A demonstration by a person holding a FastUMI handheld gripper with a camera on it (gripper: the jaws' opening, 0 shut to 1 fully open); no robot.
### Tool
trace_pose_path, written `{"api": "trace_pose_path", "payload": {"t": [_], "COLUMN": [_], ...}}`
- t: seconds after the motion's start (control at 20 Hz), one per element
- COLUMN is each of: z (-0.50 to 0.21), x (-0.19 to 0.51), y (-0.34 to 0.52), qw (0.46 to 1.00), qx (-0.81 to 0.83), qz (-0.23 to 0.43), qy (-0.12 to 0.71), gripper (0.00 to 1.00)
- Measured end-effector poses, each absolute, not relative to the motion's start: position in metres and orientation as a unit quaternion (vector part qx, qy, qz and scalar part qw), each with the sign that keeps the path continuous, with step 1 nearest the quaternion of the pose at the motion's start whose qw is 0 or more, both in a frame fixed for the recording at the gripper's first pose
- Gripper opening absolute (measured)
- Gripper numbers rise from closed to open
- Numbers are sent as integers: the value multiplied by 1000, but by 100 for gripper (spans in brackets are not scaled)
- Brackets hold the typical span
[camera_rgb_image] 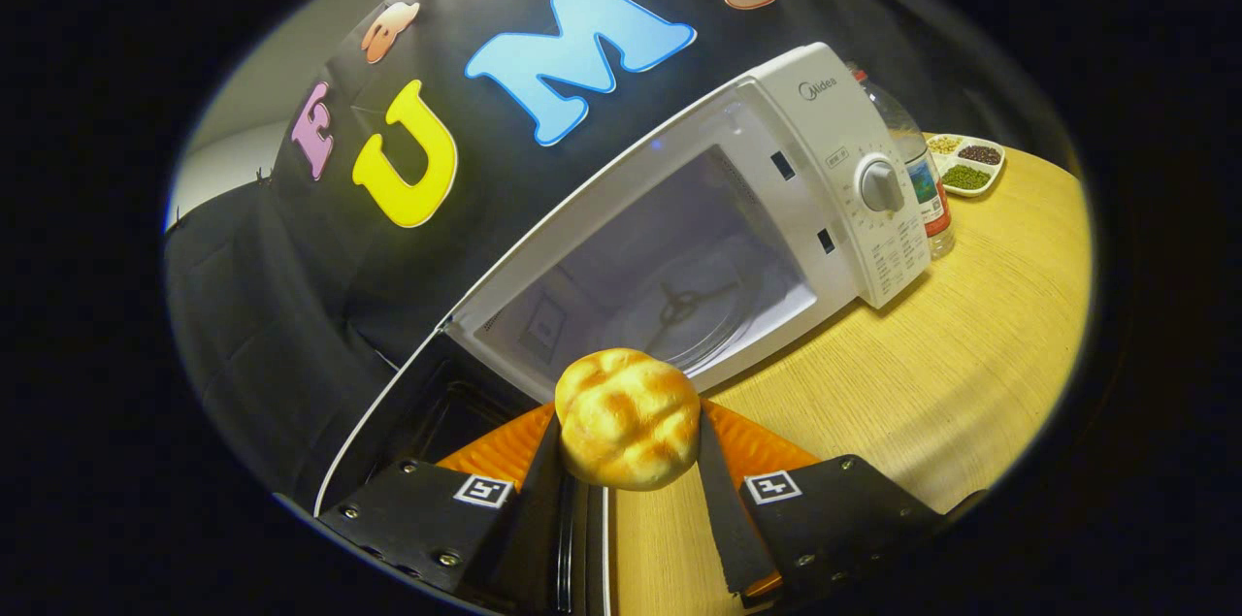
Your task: Open the microwave, put the food inside, and close the microwave door.
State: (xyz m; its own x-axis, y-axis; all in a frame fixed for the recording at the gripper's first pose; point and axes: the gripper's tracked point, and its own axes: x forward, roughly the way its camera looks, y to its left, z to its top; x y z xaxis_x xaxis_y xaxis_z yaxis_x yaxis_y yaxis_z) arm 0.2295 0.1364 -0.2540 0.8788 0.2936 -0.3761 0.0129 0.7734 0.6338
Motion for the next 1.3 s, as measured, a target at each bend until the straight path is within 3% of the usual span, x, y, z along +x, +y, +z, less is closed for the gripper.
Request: {"api": "trace_pose_path", "payload": {"t": [1.1,1.3], "z": [-315,-316], "x": [364,375], "y": [151,149], "qw": [917,924], "qx": [345,333], "qz": [18,2], "qy": [198,186], "gripper": [72,77]}}
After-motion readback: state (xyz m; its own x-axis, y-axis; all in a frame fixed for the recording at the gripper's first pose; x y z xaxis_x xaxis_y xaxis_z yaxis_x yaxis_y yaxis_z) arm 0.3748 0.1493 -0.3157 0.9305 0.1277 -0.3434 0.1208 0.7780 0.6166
